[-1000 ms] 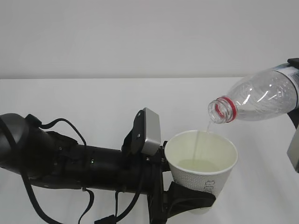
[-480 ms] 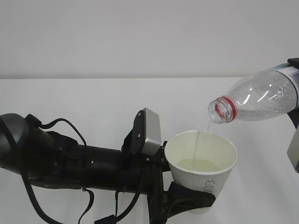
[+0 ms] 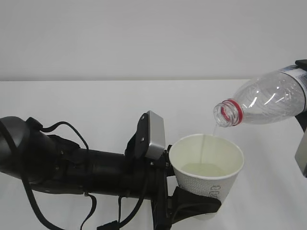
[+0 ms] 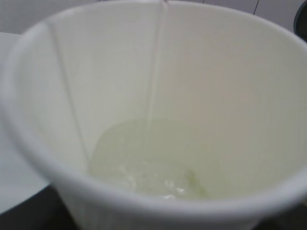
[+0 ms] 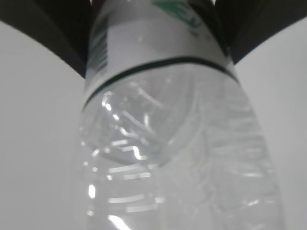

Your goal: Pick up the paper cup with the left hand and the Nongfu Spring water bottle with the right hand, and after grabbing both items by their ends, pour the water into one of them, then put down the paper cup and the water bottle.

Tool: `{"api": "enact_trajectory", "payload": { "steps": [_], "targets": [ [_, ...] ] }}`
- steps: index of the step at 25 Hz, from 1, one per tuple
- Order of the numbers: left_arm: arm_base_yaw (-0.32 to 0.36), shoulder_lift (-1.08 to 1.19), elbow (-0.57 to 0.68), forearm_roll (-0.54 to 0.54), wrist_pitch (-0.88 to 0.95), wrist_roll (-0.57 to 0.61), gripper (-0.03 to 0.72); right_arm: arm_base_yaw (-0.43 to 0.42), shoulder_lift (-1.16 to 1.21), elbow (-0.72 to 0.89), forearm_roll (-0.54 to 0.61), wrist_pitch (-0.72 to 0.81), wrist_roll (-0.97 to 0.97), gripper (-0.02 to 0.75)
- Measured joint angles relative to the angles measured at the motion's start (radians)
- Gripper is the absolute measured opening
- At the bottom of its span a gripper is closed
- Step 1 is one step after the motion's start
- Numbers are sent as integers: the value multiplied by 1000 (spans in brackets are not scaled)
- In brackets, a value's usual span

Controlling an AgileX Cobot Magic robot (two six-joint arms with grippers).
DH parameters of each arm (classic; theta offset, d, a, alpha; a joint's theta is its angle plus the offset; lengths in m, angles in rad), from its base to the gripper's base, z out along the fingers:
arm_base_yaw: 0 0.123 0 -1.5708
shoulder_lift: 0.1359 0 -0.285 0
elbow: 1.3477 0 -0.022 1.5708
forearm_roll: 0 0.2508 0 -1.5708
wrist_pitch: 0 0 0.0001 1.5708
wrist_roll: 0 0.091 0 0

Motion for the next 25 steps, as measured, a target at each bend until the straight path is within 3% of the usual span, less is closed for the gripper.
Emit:
{"api": "enact_trajectory", "payload": {
  "steps": [25],
  "targets": [
    [0,0,0,0,0,0,525,0,0,0,0,0,-20,486]
  ]
}}
